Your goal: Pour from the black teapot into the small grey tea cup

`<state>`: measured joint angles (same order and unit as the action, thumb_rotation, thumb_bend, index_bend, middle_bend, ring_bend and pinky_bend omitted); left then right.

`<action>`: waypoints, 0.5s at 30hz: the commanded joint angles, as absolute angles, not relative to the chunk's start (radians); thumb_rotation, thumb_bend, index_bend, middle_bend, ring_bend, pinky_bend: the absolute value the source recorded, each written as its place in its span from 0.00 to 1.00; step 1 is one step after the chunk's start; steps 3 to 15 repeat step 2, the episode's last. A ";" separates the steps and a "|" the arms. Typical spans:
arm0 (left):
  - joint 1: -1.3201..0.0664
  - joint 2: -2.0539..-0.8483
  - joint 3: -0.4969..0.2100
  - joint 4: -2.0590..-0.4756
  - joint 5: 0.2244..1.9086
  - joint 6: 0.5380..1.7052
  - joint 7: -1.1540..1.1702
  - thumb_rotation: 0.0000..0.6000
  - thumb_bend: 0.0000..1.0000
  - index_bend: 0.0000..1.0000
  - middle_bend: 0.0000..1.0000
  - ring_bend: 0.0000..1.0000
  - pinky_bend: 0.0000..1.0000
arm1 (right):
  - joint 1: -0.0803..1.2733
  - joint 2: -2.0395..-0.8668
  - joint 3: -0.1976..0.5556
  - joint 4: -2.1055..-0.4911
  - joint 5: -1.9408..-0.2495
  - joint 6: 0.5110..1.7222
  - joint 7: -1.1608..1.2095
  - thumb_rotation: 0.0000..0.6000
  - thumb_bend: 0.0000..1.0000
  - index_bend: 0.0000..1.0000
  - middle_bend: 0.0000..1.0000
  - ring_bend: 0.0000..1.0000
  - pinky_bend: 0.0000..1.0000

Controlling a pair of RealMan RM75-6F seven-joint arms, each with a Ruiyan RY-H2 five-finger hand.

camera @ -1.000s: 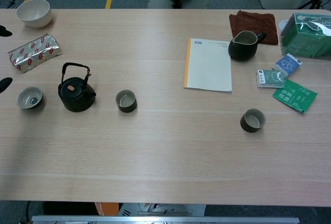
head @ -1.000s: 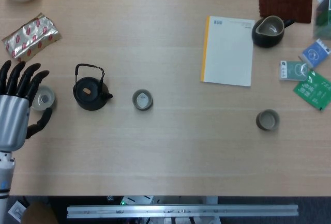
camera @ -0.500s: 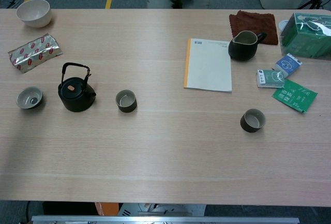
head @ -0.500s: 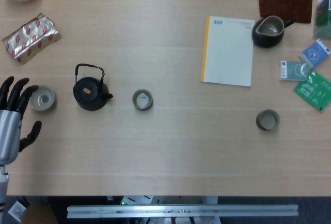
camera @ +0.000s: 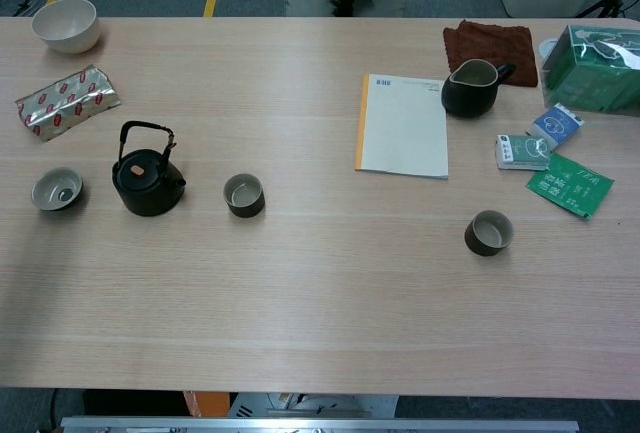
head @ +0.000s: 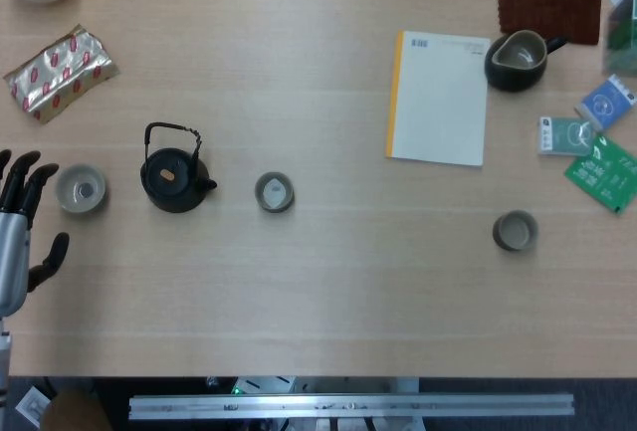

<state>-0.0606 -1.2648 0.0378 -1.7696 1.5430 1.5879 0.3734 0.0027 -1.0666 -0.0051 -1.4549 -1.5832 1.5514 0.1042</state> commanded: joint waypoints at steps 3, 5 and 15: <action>-0.055 -1.263 0.036 -1.768 1.544 1.587 0.371 1.00 0.27 0.20 0.17 0.09 0.01 | 0.006 -1.065 -0.005 -1.462 -1.591 1.551 0.097 1.00 0.31 0.08 0.14 0.08 0.13; -0.055 -1.263 0.036 -1.768 1.544 1.587 0.371 1.00 0.27 0.20 0.17 0.09 0.01 | 0.006 -1.065 -0.005 -1.462 -1.591 1.551 0.097 1.00 0.31 0.08 0.14 0.08 0.13; -0.055 -1.263 0.036 -1.768 1.544 1.587 0.371 1.00 0.27 0.20 0.17 0.09 0.01 | 0.006 -1.065 -0.005 -1.462 -1.591 1.551 0.097 1.00 0.31 0.08 0.14 0.08 0.13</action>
